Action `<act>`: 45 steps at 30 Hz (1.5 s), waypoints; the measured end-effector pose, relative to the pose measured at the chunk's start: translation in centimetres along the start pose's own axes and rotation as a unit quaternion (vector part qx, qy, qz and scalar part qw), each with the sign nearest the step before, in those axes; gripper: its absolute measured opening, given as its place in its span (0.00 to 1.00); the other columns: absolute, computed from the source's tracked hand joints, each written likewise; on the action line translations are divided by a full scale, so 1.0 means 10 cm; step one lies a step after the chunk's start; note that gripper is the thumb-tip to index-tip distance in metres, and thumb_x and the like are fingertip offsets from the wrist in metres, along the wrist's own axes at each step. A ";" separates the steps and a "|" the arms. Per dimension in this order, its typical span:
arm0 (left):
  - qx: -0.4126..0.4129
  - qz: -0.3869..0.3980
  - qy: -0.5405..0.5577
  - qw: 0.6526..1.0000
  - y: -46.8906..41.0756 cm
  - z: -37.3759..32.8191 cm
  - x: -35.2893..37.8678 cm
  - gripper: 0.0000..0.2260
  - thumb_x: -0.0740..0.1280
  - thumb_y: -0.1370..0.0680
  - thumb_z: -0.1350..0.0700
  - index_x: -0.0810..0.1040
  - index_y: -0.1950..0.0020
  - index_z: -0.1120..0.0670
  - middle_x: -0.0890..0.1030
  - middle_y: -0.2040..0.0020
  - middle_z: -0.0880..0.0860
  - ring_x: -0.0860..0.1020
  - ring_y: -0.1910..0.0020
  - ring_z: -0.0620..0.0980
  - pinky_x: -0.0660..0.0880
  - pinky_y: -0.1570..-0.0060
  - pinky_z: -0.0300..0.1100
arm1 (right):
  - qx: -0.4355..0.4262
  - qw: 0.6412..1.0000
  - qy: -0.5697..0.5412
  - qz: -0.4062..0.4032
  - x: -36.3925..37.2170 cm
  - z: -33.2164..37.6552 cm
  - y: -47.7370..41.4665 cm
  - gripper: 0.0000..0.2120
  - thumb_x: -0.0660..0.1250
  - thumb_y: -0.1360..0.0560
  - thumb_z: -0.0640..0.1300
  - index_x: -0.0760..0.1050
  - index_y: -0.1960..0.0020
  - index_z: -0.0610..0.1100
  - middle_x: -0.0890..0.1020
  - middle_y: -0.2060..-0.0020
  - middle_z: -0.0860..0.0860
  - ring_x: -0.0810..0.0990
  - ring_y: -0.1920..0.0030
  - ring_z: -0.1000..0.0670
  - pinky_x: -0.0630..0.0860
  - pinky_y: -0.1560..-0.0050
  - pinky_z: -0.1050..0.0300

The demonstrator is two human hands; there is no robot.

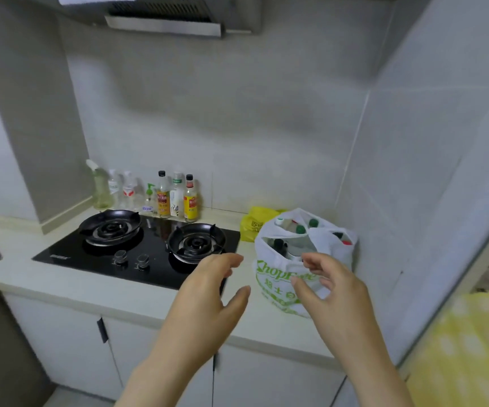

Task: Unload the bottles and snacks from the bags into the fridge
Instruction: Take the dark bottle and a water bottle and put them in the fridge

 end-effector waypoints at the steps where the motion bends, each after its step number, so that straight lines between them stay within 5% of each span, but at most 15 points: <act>1: -0.001 0.000 0.003 1.000 -0.06 0.00 0.08 0.17 0.67 0.24 0.52 0.72 0.36 0.45 0.72 0.42 0.36 0.69 0.49 0.25 0.67 0.51 0.21 | 0.004 1.000 0.000 -0.002 -0.03 -0.08 -0.06 0.16 0.73 0.29 0.43 0.77 0.43 0.50 0.80 0.47 0.56 0.78 0.44 0.56 0.74 0.38 0.54; 6: 0.003 0.018 0.005 1.000 -0.36 0.07 0.43 0.17 0.68 0.25 0.52 0.73 0.36 0.46 0.74 0.42 0.38 0.71 0.45 0.30 0.70 0.44 0.30 | 0.025 1.000 0.001 -0.013 -0.06 -0.42 -0.33 0.15 0.73 0.29 0.43 0.78 0.43 0.50 0.80 0.47 0.57 0.78 0.44 0.57 0.75 0.39 0.53; 13: 0.011 0.056 0.014 0.998 -0.88 0.39 0.84 0.17 0.68 0.25 0.52 0.73 0.36 0.46 0.73 0.43 0.37 0.71 0.46 0.29 0.66 0.48 0.21 | 0.047 0.998 0.030 -0.020 0.13 -0.75 -0.74 0.15 0.72 0.29 0.43 0.78 0.42 0.48 0.81 0.47 0.55 0.78 0.45 0.56 0.74 0.39 0.54; 33: 0.029 0.161 0.056 0.985 -2.23 1.30 1.72 0.16 0.67 0.24 0.53 0.74 0.36 0.46 0.75 0.43 0.41 0.73 0.47 0.35 0.67 0.48 0.25 | 0.161 0.981 0.110 -0.019 0.83 -1.50 -1.75 0.10 0.69 0.26 0.43 0.78 0.45 0.51 0.81 0.51 0.55 0.78 0.49 0.56 0.72 0.47 0.63; 38: 0.015 0.179 0.047 0.983 -2.39 1.33 1.99 0.16 0.67 0.24 0.54 0.75 0.37 0.48 0.77 0.43 0.42 0.74 0.45 0.37 0.68 0.45 0.28 | 0.174 0.978 0.116 0.001 0.88 -1.73 -1.98 0.09 0.68 0.24 0.43 0.78 0.44 0.47 0.80 0.51 0.54 0.78 0.48 0.53 0.73 0.45 0.58; 42: 0.002 0.183 0.036 0.982 -2.53 1.31 2.18 0.14 0.66 0.24 0.55 0.75 0.38 0.48 0.77 0.43 0.42 0.73 0.48 0.37 0.66 0.49 0.24 | 0.176 0.980 0.092 0.017 0.89 -1.94 -2.22 0.12 0.67 0.24 0.42 0.76 0.41 0.48 0.79 0.48 0.56 0.76 0.47 0.57 0.69 0.50 0.70; 45: -0.007 0.205 0.019 0.979 -2.64 1.26 2.40 0.11 0.66 0.24 0.56 0.78 0.43 0.49 0.79 0.46 0.44 0.75 0.49 0.41 0.69 0.49 0.31 | 0.181 0.981 0.066 0.020 0.89 -2.13 -2.39 0.13 0.67 0.24 0.40 0.76 0.41 0.47 0.80 0.47 0.54 0.77 0.45 0.57 0.70 0.53 0.76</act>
Point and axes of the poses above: each hand's wrist, its own y-axis away from the middle knuckle, its own x-axis out of the palm, z = x × y, the point moved 9 cm from there along -y, towards the middle knuckle
